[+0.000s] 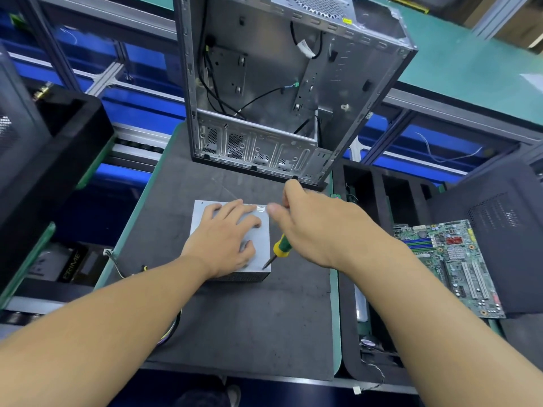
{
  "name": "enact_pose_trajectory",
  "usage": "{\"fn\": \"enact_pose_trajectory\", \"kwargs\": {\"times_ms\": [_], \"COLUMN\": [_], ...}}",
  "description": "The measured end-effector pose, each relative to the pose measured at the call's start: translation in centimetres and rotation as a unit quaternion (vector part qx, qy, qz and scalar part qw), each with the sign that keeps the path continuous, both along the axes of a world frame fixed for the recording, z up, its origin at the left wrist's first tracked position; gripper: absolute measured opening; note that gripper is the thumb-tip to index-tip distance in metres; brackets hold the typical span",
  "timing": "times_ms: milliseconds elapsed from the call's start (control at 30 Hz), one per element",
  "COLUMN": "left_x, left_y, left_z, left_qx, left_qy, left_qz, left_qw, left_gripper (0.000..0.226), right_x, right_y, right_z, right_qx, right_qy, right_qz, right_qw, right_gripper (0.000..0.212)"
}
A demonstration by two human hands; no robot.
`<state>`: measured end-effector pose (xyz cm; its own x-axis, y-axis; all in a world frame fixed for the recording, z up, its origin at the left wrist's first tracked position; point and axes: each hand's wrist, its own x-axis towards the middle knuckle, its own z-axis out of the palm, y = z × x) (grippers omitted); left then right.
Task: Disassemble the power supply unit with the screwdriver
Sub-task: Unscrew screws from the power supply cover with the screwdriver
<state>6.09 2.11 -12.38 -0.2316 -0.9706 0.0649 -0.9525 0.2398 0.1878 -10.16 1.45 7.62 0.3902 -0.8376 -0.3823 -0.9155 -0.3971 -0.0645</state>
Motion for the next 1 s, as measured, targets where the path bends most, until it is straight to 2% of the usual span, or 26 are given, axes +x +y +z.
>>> {"fn": "enact_pose_trajectory", "kwargs": {"times_ms": [100, 233, 300, 400, 467, 533, 567, 633, 733, 800, 867, 933, 1000], "left_x": [0.0, 0.1, 0.1, 0.0, 0.0, 0.1, 0.1, 0.1, 0.1, 0.2, 0.3, 0.3, 0.3], "left_y": [0.0, 0.0, 0.0, 0.0, 0.0, 0.0, 0.0, 0.1, 0.0, 0.0, 0.0, 0.0, 0.2], "left_z": [-0.1, -0.1, -0.2, -0.1, -0.1, -0.2, -0.3, -0.3, -0.2, -0.2, -0.3, -0.2, 0.0], "left_qx": [-0.001, -0.01, -0.012, -0.015, -0.017, -0.017, -0.017, -0.018, -0.021, -0.025, -0.028, -0.04, -0.052], "left_qy": [-0.001, -0.004, -0.008, -0.003, 0.005, 0.01, 0.01, 0.009, 0.011, 0.02, 0.025, 0.026, 0.042], "left_qz": [0.001, -0.002, 0.0, -0.004, -0.005, -0.005, -0.005, -0.007, -0.009, -0.017, -0.048, -0.091, -0.122], "left_qw": [1.0, 1.0, 1.0, 1.0, 1.0, 1.0, 1.0, 1.0, 1.0, 0.999, 0.998, 0.995, 0.99], "left_gripper": [0.045, 0.043, 0.046, 0.049, 0.044, 0.042, 0.041, 0.041, 0.043, 0.042, 0.039, 0.037, 0.031], "right_x": [0.0, 0.0, 0.1, 0.1, 0.0, -0.2, -0.3, -0.4, -0.3, -0.2, -0.1, -0.1, -0.2], "right_y": [-0.2, -0.4, -0.3, -0.2, -0.3, -0.5, -0.6, -0.7, -0.3, -0.1, 0.0, 0.0, -0.1], "right_z": [0.0, 0.6, 0.5, 0.0, -0.5, -0.6, -0.5, -0.1, -0.4, -0.6, -0.9, -0.8, -0.4], "right_qx": [0.022, 0.108, 0.09, 0.016, -0.034, -0.011, 0.029, 0.09, 0.047, -0.006, -0.043, -0.019, 0.041], "right_qy": [-0.046, -0.04, -0.019, -0.01, -0.025, -0.061, -0.076, -0.075, -0.061, -0.048, -0.056, -0.074, -0.089], "right_qz": [0.027, 0.041, 0.033, 0.013, 0.031, 0.025, 0.02, 0.021, 0.014, 0.0, 0.017, 0.031, 0.029], "right_qw": [0.998, 0.993, 0.995, 1.0, 0.999, 0.998, 0.997, 0.993, 0.997, 0.999, 0.997, 0.997, 0.995], "right_gripper": [0.008, 0.027, 0.022, 0.037, 0.029, 0.009, 0.007, 0.021, 0.02, 0.029, 0.02, 0.008, 0.015]}}
